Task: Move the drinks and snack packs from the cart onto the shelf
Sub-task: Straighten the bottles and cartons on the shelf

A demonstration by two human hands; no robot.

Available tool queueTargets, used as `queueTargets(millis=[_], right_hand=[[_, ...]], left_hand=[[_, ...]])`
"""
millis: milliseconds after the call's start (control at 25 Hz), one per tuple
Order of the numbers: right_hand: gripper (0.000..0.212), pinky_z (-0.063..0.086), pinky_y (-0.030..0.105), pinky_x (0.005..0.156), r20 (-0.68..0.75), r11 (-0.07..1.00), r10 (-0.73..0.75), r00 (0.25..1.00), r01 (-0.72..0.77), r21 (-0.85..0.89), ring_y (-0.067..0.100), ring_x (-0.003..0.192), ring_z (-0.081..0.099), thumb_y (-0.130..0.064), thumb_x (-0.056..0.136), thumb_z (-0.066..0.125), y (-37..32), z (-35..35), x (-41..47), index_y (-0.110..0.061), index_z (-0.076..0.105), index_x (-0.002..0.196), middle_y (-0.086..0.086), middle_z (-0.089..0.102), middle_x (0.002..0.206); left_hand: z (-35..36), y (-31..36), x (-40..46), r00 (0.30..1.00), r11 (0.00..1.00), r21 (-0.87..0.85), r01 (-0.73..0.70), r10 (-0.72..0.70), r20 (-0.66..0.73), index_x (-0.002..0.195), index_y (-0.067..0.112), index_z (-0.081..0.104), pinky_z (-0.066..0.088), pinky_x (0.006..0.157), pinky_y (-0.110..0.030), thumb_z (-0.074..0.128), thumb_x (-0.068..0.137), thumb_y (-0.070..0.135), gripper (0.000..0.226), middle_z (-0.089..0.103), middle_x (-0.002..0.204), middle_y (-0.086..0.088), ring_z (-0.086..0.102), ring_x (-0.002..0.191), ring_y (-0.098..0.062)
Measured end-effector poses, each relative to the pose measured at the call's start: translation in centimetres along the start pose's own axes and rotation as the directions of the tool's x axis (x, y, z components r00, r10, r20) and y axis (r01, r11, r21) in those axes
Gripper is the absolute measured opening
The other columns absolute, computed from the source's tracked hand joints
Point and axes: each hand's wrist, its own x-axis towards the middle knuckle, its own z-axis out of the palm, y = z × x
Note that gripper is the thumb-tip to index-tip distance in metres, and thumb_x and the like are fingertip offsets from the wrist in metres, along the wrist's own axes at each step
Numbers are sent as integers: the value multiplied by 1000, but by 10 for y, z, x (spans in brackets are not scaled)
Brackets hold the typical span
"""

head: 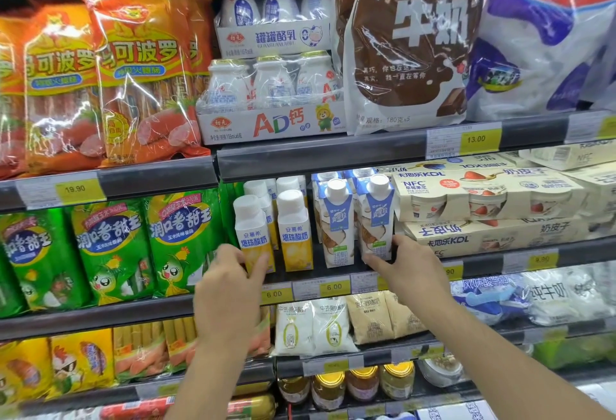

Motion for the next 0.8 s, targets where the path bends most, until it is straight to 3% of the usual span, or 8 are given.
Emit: queueTargets(millis=[80, 160, 360, 800], right_hand=[[43, 58, 36, 57, 8, 1000, 1, 1000, -1, -5, 19, 67, 65, -69, 79, 61, 0, 0, 1, -29, 58, 90, -7, 65, 82], [42, 59, 38, 58, 20, 1000, 5, 1000, -5, -6, 19, 65, 66, -70, 79, 61, 0, 0, 2, -29, 57, 88, -6, 65, 79], [43, 61, 40, 59, 23, 1000, 13, 1000, -12, -19, 21, 63, 67, -69, 79, 61, -1, 0, 2, -27, 57, 88, -6, 65, 78], [44, 61, 41, 58, 20, 1000, 20, 1000, -19, -17, 21, 65, 67, -70, 78, 61, -2, -1, 0, -28, 58, 88, -5, 66, 81]], left_hand=[[-4, -3, 10, 996, 996, 29, 89, -90, 16, 102, 7, 54, 38, 55, -26, 64, 84, 55, 52, 66, 75, -4, 64, 67, -23], [-1, 2, 16, 989, 988, 110, 111, -121, 90, 104, 7, 50, 40, 58, -28, 60, 83, 62, 60, 64, 81, -5, 65, 76, -27], [7, 8, 24, 969, 988, 70, 136, -147, 199, 97, 14, 45, 42, 60, -30, 62, 83, 60, 51, 54, 78, 1, 48, 71, -21], [0, 10, 22, 966, 988, 66, 136, -147, 214, 98, 12, 47, 39, 60, -27, 62, 83, 61, 53, 52, 80, 0, 46, 73, -19]])
